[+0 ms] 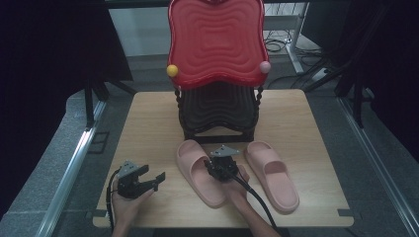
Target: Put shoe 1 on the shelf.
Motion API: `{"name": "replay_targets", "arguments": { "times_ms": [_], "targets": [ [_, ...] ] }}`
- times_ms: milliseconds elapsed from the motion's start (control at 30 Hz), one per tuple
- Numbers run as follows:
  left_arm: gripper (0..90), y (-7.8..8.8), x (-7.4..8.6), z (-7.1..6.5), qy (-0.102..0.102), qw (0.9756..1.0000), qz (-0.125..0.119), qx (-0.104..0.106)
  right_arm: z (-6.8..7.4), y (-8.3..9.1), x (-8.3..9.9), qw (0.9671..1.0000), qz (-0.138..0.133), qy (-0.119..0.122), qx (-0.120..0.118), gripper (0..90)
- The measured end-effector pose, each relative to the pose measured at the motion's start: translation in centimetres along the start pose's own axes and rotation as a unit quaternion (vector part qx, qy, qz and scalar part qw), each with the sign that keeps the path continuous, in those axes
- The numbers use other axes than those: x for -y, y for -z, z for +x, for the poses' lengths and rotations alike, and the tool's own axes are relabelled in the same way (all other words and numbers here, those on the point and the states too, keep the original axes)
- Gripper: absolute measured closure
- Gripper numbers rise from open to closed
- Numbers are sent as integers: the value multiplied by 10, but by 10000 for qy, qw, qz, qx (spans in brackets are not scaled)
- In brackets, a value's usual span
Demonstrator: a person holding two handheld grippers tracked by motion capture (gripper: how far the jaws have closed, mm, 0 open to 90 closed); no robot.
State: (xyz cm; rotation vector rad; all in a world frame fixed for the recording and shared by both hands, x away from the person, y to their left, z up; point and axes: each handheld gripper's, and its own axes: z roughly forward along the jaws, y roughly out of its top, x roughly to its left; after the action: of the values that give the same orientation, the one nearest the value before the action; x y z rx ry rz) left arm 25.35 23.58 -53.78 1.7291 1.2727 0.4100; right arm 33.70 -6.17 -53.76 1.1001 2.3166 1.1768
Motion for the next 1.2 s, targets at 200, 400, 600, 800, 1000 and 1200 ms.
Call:
{"name": "replay_targets", "arguments": {
  "times_ms": [200, 400, 600, 800, 1000, 1200],
  "targets": [
    [208, -2, 1, -1, -22, 10000, 35, 0, 3, -1, 3, 9998, -103, -45, 144, 826],
    [208, -2, 2, 0, -4, 10000, 46, -17, 6, 2, 4, 9998, -158, -22, 99, 843],
    [207, -4, 3, -1, -18, 10000, 93, -5, 10, 14, 4, 9995, -300, 79, 71, 845],
    [207, -3, 3, 0, 17, 10000, 72, -24, 9, 38, 2, 9985, -528, 144, 42, 846],
    [206, -5, 4, -1, 6, 10000, 98, -13, 4, 58, 4, 9969, -756, 114, 168, 846],
    [206, -3, 4, -1, 21, 10000, 66, -8, -2, 78, 10, 9937, -1071, -43, 328, 846]
  ]
}}
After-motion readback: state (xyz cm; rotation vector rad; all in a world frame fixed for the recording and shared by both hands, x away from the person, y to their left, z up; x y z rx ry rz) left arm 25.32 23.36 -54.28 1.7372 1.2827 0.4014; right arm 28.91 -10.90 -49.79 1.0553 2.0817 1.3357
